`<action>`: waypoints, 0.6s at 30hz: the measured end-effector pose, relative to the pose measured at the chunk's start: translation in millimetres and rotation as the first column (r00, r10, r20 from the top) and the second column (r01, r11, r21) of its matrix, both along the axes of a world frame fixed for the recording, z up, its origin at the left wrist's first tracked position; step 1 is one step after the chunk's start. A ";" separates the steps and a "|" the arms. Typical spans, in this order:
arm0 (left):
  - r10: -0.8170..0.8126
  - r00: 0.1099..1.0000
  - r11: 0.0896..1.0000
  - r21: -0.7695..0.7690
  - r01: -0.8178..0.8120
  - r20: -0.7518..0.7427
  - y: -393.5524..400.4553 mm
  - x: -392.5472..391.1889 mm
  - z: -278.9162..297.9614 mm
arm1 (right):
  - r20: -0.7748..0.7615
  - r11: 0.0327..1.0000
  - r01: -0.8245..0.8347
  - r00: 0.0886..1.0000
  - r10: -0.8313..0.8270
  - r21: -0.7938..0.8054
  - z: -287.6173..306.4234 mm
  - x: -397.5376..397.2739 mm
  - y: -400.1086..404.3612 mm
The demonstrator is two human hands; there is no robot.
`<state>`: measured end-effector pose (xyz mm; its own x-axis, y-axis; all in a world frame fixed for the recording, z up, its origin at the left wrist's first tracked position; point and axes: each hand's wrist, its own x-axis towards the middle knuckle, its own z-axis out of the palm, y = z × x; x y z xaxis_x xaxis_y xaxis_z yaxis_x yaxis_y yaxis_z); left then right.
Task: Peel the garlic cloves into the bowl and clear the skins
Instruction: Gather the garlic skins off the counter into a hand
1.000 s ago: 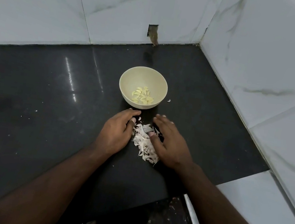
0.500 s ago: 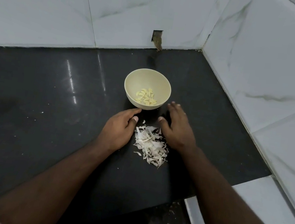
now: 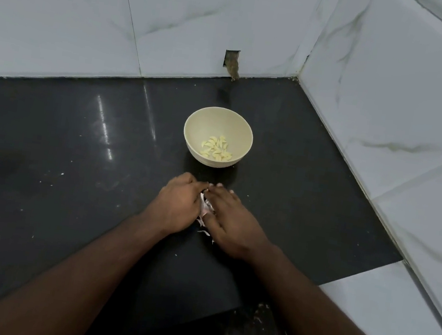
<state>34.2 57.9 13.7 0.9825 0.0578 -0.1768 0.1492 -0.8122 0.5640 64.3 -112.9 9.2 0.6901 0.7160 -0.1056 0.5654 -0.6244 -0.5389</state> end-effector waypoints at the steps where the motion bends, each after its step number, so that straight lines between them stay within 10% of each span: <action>1: -0.028 1.000 0.999 -0.023 0.028 -0.013 -1.1 -2.3 2.0 | -0.017 1.000 0.017 1.000 -0.017 0.023 2.8 -4.4 -2.7; 6: -0.127 0.985 0.990 -0.075 0.118 -0.120 13.9 -8.1 19.4 | -0.033 0.989 0.122 0.992 -0.119 0.085 28.6 -5.2 -29.5; 9: -0.195 0.946 0.977 -0.136 0.165 -0.259 28.8 -8.0 27.4 | -0.026 0.972 0.182 0.982 -0.188 -0.147 42.3 1.1 -52.0; 18: -0.233 0.916 0.944 0.151 0.294 -0.326 0.8 7.7 21.5 | -0.091 0.893 0.190 0.965 -0.247 -0.408 34.9 -0.9 -34.8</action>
